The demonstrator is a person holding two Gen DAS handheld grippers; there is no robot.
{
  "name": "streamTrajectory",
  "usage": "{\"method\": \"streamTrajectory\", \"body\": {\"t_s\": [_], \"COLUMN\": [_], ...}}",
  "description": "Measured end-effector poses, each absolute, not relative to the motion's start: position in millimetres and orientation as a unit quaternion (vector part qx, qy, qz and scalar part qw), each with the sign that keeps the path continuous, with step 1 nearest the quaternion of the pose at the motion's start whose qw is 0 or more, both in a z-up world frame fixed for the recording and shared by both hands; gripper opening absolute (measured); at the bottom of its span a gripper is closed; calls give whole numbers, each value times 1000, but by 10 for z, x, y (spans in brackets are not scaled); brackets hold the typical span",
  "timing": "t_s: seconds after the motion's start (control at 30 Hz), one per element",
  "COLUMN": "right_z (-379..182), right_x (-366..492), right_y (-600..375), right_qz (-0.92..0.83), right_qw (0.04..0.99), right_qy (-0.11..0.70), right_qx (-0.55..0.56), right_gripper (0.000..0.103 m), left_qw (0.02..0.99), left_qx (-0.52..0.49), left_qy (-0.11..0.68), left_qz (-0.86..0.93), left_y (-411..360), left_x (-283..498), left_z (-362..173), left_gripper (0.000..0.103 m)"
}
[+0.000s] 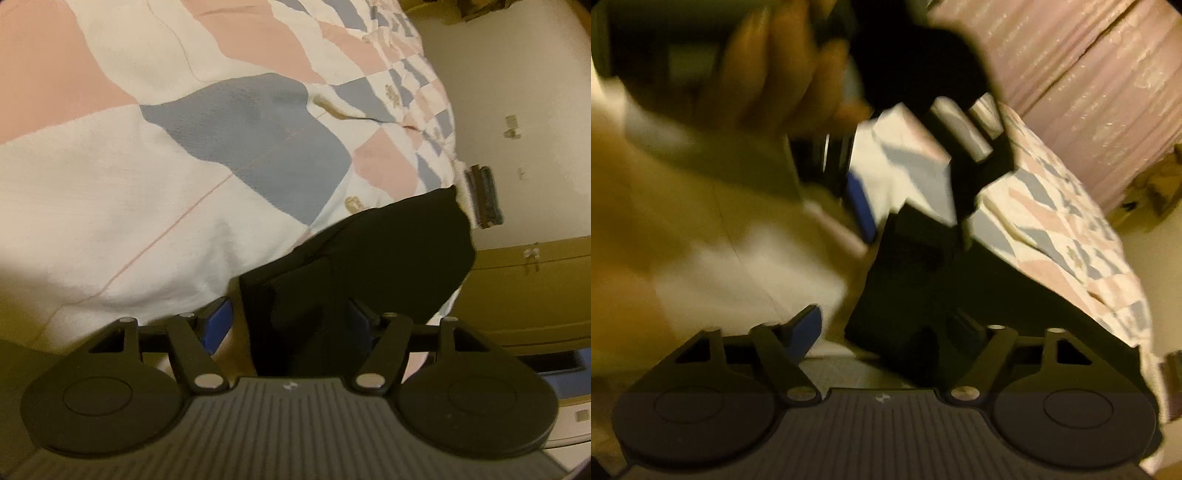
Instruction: Fold clothes
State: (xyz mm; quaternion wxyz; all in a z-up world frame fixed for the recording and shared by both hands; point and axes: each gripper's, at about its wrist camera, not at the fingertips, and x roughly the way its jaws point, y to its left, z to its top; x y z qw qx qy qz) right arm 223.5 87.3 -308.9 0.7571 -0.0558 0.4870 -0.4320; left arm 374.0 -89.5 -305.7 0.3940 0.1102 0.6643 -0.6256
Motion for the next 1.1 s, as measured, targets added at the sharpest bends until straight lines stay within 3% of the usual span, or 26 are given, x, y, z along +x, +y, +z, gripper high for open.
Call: {"method": "streamTrajectory", "body": {"t_s": [0.27,0.33,0.37,0.4,0.43,0.57,0.6,0.67,0.77,0.8,0.9,1.1], "right_z": [-3341,-3365,-3374,-3382,-3380,-3374,-3374,-3377,-3388,-3391,-3400,-3379], "right_x": [2360,2395,2412,2426,2430,2431,2425,2419,2418,2418,2418,2446], "right_y": [868,842,819,795,767,672,659,639,615,608,590,516], "right_qz": [-473,-477,-479,-481,-483,-489,-489,-489,-490,-491,-492,-501], "right_qw": [717,715,714,713,711,708,708,707,707,706,706,700], "right_qy": [502,502,501,501,500,500,501,501,500,500,498,492], "right_qx": [-95,-99,-100,-100,-99,-95,-94,-95,-101,-103,-109,-129], "right_gripper": [70,71,71,71,72,63,63,71,76,76,77,74], "left_qw": [369,369,370,371,371,377,382,396,385,383,380,367], "left_qx": [75,80,83,88,94,107,114,126,105,104,114,102], "left_qy": [670,667,665,663,661,644,640,637,661,660,652,649], "left_qz": [-639,-642,-643,-644,-645,-657,-657,-649,-636,-638,-646,-658], "left_y": [-964,-989,-1001,-1008,-1009,-983,-976,-961,-974,-991,-1015,-998], "left_x": [3606,3560,3538,3521,3513,3525,3535,3575,3628,3606,3500,3386], "left_z": [-3238,-3250,-3253,-3249,-3232,-3059,-3032,-3062,-3217,-3243,-3215,-2851], "left_gripper": [64,52,44,24,21,18,20,37,41,40,16,11]}}
